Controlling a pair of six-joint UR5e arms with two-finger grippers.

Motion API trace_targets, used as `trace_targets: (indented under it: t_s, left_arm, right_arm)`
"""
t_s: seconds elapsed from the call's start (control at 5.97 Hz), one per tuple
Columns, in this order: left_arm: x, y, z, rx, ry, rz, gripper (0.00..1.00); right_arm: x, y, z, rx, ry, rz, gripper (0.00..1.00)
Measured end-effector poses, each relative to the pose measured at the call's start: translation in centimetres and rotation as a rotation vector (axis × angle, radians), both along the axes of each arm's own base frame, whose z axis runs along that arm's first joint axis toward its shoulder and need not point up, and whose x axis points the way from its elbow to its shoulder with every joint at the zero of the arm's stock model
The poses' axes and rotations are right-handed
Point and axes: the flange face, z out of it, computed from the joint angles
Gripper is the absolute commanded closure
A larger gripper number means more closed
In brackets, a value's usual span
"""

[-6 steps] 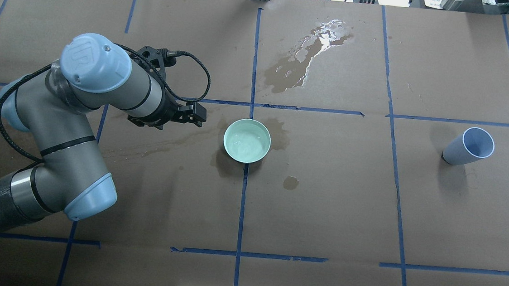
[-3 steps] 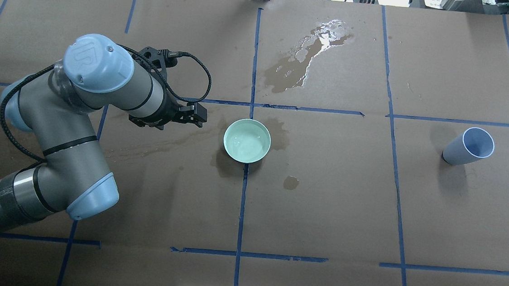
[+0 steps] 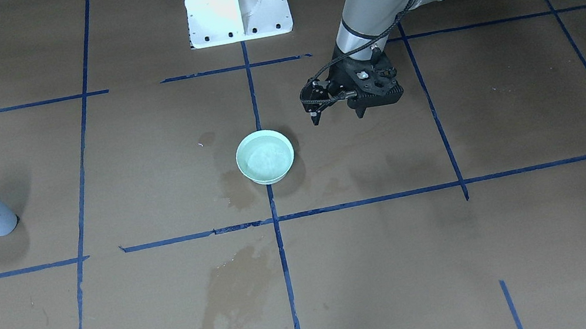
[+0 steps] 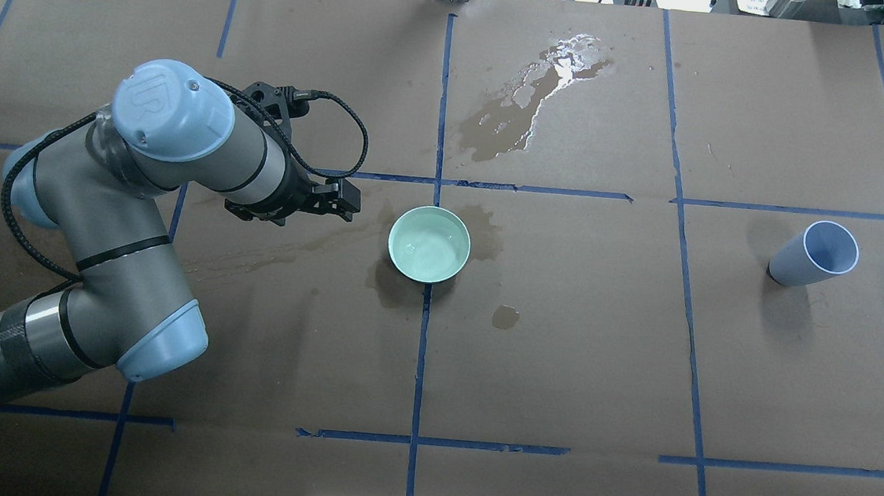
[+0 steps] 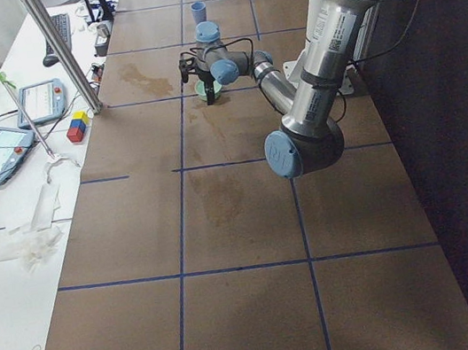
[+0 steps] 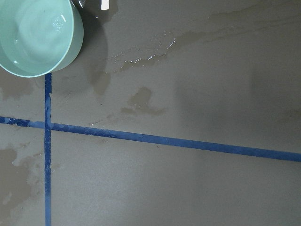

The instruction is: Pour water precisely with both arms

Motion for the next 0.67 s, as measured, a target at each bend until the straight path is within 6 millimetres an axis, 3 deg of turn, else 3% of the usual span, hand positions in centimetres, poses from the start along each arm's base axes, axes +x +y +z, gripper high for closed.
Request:
trace_targets:
  t_s: [0.33, 0.67]
  left_arm:
    - [2.7, 0.0, -0.7, -0.055, 0.008, -0.033, 0.00]
    - [6.8, 0.5, -0.9, -0.072, 0.023, -0.088, 0.01]
  right_arm:
    - [-0.3, 1.9, 0.4, -0.048, -0.043, -0.011, 0.00]
    - [-1.1, 1.9, 0.4, -0.062, -0.102, -0.009, 0.00]
